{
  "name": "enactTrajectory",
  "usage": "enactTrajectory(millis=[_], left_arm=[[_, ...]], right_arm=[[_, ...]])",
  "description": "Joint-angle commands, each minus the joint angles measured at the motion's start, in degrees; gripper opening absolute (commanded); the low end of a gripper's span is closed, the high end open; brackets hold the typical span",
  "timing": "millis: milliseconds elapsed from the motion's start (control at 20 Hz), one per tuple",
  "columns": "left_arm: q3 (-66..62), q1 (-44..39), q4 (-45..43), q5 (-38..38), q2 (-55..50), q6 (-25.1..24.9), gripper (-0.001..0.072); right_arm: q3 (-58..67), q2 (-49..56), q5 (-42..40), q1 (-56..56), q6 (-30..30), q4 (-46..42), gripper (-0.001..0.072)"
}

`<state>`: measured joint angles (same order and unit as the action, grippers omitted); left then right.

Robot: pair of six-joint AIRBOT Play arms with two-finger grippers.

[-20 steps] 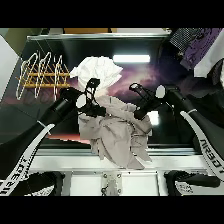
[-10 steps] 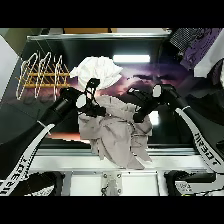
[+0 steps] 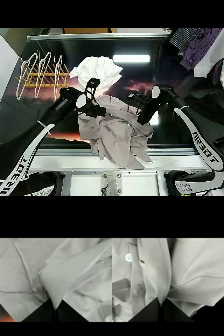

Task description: Fold the clothes and pants, and hang the long-sleeved shirts on hangers.

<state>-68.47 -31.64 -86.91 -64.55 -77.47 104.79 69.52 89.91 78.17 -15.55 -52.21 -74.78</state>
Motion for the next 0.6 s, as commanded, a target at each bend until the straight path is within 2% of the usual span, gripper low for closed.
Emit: enactTrajectory(millis=[0, 100, 150, 250, 350, 550], left_arm=[[0.0, 0.0, -0.1, -0.4, 0.3, 0.0, 0.0014], [-1.9, 0.1, -2.3, -1.5, 2.5, -0.6, 0.0014], [-5.2, 0.1, -3.8, -3.5, 4.0, -1.1, 0.0014], [-12.6, -0.1, -4.0, -7.2, 7.4, -1.1, 0.0014], [-17.8, -1.9, -2.3, -8.3, 11.1, -1.1, 0.0014], [-22.7, -7.6, -1.9, -8.8, 16.3, -0.7, 0.0014]], right_arm=[[0.1, -1.1, 1.8, 0.0, -0.6, -0.3, 0.0011], [1.2, -5.8, 1.6, 0.0, -5.5, -4.7, 0.0010], [3.0, -9.0, 1.9, 0.0, -10.3, -9.3, 0.0011], [8.1, -17.0, 3.6, 0.0, -23.5, -18.1, 0.0010], [12.9, -25.1, 6.7, 0.0, -36.1, -20.0, 0.0011], [15.4, -38.5, 11.5, -0.1, -49.7, -20.2, 0.0010]])
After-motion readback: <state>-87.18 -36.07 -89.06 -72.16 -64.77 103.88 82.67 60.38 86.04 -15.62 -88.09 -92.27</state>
